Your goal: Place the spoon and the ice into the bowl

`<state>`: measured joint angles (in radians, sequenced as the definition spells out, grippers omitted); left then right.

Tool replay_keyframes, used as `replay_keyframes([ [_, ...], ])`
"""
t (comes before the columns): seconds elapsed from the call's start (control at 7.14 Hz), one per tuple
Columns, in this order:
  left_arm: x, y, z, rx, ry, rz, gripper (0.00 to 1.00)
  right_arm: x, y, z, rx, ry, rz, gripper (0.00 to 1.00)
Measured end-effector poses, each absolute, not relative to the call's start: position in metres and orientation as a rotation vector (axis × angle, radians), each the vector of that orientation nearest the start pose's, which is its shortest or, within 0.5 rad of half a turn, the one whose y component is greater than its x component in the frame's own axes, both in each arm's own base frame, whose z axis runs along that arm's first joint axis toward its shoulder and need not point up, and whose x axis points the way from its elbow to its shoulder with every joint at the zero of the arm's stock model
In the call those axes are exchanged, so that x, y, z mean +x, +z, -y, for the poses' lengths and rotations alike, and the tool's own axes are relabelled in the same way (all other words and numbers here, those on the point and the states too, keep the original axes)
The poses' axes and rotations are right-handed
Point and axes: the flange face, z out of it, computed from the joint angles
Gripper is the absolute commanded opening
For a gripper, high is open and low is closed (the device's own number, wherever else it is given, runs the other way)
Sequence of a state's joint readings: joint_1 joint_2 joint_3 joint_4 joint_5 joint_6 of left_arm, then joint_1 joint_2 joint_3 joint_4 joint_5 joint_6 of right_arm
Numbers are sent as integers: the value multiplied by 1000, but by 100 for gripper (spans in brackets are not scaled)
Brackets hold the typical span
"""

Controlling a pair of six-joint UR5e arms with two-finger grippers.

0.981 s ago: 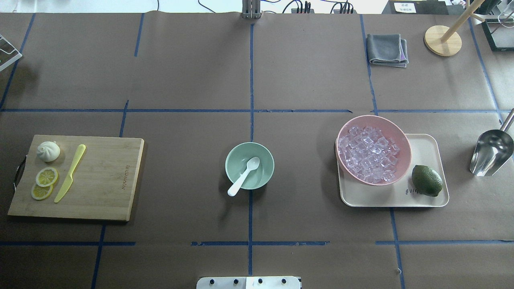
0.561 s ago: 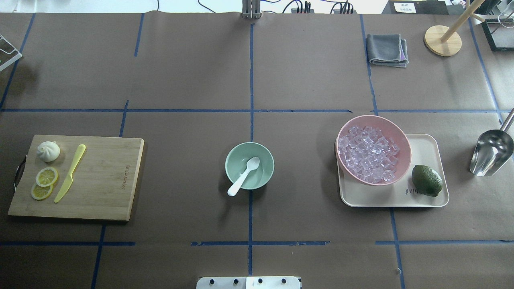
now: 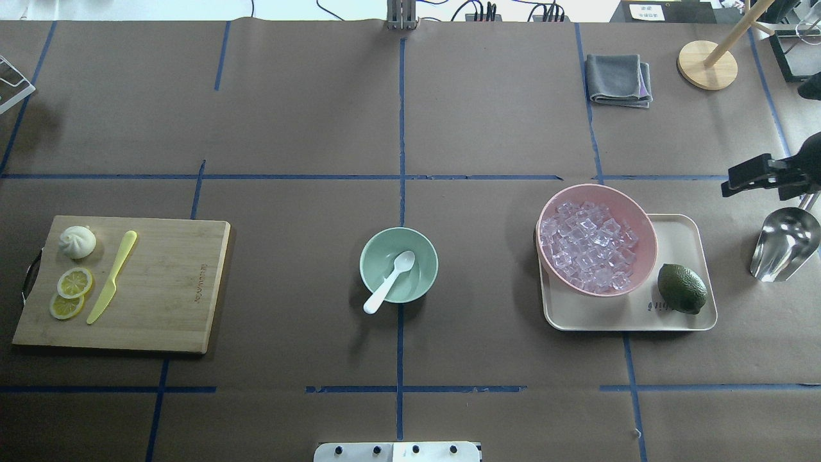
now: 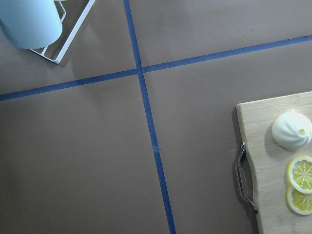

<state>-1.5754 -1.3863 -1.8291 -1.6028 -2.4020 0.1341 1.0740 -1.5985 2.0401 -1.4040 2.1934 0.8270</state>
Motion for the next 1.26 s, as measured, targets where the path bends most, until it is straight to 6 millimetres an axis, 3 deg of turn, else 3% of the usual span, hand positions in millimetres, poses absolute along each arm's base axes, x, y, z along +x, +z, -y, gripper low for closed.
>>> replay_keyframes([
  [0.42,-62,609,418,156,169,-823,100,-262,368,445,77,295,824,95],
  [0.56,-62,610,417,154,169,-823,100,-289,355,442,75,327,795,86],
  [0.84,-62,612,417,151,168,-824,100,-335,351,434,71,376,711,71],
  [1.26,-62,612,417,151,168,-826,100,-374,362,418,80,399,650,69],
])
